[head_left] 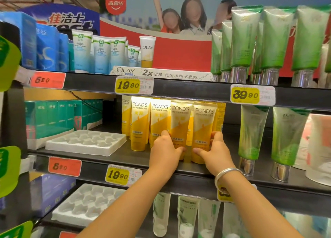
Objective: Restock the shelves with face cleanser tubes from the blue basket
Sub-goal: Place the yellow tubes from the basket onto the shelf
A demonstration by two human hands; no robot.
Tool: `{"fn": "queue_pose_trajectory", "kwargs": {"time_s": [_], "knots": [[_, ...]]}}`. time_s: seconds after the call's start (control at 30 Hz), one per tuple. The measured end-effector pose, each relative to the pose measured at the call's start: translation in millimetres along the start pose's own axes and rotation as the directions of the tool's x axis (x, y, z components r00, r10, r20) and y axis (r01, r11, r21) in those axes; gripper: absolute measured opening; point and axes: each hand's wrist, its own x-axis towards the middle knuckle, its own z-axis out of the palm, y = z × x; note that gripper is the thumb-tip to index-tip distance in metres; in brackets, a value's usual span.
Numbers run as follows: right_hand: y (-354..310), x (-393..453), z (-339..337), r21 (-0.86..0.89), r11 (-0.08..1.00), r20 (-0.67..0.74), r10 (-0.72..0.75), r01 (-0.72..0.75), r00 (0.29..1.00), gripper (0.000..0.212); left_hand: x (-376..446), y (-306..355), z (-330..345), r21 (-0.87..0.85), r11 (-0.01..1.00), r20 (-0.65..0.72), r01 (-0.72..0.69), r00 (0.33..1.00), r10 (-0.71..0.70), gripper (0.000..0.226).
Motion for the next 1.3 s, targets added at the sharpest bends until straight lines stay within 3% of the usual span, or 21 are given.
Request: {"fn": "queue_pose_trajectory", "kwargs": {"time_s": [0.87,1.03,1.17,1.3], "knots": [[-6.7,19.3,-0.9,-0.044,0.999,-0.027,0.004,-0.006,1.000,0.056,9.1,13.8,1.7,0.050,0.997,-0.033,0.053,0.998,-0.051,0.050],[-6.2,10.8,-8.3,0.080,0.996,-0.055,0.034,-0.030,0.998,0.057,-1.6,7.4,-18.2,-0.072,0.997,-0.004,0.042,0.999,-0.042,0.044],[-8.1,-8.8,-15.6,0.226,0.974,-0.106,0.010,0.014,0.994,0.031,-10.5,9.3,-34.1,-0.272,0.962,0.027,-0.037,0.999,0.046,0.028],[-21.4,-32.6,-22.8,0.352,0.934,-0.128,-0.012,0.057,0.992,0.011,-25.4,14.2,-46.8,-0.488,0.872,0.137,-0.023,0.985,0.102,0.014]]}}
